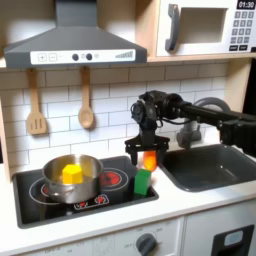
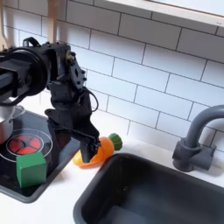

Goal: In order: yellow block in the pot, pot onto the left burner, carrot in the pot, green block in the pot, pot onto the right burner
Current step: 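Put the carrot in the pot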

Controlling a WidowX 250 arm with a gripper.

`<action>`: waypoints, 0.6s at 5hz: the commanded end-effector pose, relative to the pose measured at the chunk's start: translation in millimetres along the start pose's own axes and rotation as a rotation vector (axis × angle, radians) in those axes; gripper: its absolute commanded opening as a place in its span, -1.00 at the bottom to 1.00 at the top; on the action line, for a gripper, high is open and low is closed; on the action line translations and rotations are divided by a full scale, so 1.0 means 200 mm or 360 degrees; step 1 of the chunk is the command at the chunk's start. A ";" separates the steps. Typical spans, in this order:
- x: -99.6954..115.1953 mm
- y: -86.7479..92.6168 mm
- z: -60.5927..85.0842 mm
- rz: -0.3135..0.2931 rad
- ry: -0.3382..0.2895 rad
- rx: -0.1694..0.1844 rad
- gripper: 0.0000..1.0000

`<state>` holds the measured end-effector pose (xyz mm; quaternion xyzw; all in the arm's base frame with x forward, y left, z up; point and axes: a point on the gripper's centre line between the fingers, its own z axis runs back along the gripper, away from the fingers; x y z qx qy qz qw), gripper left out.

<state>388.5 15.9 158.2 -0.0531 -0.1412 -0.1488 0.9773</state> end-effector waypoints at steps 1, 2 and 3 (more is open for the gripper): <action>0.02 0.01 0.00 -0.0233 -0.0005 -0.0086 1.00; 0.02 -0.02 -0.03 -0.0264 -0.0005 -0.0110 1.00; 0.05 -0.02 -0.02 -0.0287 -0.0014 -0.0105 1.00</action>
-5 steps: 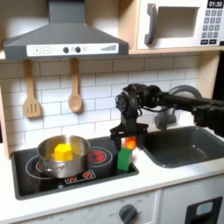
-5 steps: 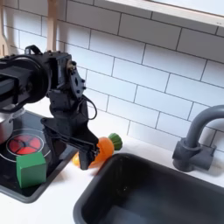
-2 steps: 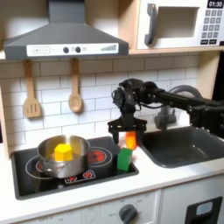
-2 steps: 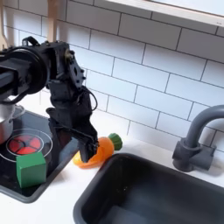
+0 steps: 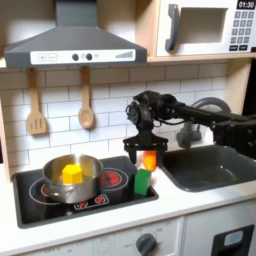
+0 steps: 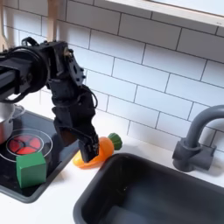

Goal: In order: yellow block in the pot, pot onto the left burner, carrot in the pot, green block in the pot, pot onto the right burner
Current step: 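Put the carrot in the pot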

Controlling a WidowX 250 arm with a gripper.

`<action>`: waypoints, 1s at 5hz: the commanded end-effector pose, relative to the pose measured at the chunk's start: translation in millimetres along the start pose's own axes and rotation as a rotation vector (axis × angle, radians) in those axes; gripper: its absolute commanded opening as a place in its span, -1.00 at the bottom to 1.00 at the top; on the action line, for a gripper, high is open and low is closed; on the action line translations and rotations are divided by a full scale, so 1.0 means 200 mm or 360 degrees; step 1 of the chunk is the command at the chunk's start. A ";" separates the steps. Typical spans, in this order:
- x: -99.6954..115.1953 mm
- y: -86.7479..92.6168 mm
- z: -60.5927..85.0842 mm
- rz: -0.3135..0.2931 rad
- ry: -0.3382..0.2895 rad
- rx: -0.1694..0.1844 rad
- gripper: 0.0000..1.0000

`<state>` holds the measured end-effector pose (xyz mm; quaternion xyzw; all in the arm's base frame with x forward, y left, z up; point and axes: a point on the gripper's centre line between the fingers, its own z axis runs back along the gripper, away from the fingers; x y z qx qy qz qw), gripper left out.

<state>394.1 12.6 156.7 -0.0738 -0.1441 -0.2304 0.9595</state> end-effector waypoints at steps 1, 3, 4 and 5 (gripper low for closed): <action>0.04 -0.02 -0.01 -0.0006 -0.0030 0.0017 1.00; 0.11 -0.06 -0.05 -0.0070 -0.0026 0.0023 1.00; 0.12 -0.08 -0.09 -0.0092 -0.0003 0.0019 1.00; 0.12 -0.09 -0.12 -0.0088 0.0016 0.0055 1.00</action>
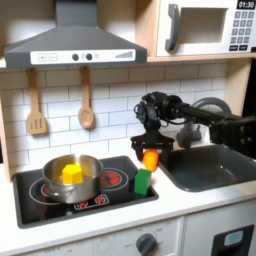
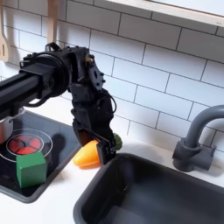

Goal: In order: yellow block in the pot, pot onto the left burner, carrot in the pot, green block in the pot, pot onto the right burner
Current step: 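Put the carrot in the pot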

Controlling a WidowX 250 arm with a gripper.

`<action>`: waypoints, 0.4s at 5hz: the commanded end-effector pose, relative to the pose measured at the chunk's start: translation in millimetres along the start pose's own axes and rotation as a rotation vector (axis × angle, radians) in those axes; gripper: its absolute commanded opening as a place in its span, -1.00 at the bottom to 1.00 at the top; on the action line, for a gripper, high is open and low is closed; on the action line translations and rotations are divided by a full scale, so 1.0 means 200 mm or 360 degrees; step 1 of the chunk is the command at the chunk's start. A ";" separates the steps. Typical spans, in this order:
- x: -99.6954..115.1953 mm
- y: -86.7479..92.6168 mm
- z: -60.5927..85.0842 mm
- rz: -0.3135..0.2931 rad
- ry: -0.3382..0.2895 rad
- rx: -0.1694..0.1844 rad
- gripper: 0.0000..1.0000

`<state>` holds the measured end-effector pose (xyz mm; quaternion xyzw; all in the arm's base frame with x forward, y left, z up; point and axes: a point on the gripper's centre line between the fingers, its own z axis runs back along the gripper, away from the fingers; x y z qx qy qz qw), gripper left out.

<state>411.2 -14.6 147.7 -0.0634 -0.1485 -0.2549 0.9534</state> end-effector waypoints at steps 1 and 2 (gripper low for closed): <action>0.01 -0.01 -0.04 0.0004 0.0014 0.0074 1.00; 0.00 -0.05 -0.06 -0.0016 0.0022 0.0077 1.00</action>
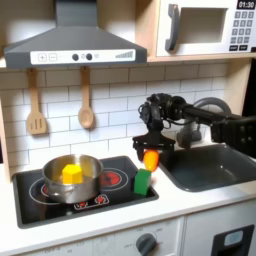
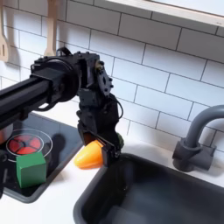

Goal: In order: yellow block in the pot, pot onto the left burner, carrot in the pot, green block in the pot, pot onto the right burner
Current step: 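Put the carrot in the pot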

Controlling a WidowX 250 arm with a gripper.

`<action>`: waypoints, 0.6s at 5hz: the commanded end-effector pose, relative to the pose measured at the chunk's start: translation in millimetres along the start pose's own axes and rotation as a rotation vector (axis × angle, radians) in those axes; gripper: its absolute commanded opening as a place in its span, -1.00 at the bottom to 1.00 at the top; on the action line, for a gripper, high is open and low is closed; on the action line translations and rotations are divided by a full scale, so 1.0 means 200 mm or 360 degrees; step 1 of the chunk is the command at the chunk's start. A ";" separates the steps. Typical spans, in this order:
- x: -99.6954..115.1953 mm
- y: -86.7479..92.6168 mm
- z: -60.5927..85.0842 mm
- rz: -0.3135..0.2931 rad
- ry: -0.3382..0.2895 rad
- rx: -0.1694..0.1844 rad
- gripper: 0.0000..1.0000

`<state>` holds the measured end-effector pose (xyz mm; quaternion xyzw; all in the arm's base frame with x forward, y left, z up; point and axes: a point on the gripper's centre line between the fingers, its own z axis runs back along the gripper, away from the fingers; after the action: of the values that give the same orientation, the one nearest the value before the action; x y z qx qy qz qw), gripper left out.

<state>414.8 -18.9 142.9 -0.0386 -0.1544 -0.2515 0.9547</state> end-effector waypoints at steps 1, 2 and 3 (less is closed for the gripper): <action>-0.01 -0.08 -0.07 0.0031 0.0011 -0.0003 -1.00; -0.04 -0.06 -0.01 0.0076 -0.0038 0.0010 -1.00; -0.06 -0.03 0.05 0.0097 -0.0071 0.0020 -1.00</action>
<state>394.9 -29.6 139.7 -0.0472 -0.1619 -0.2358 0.9571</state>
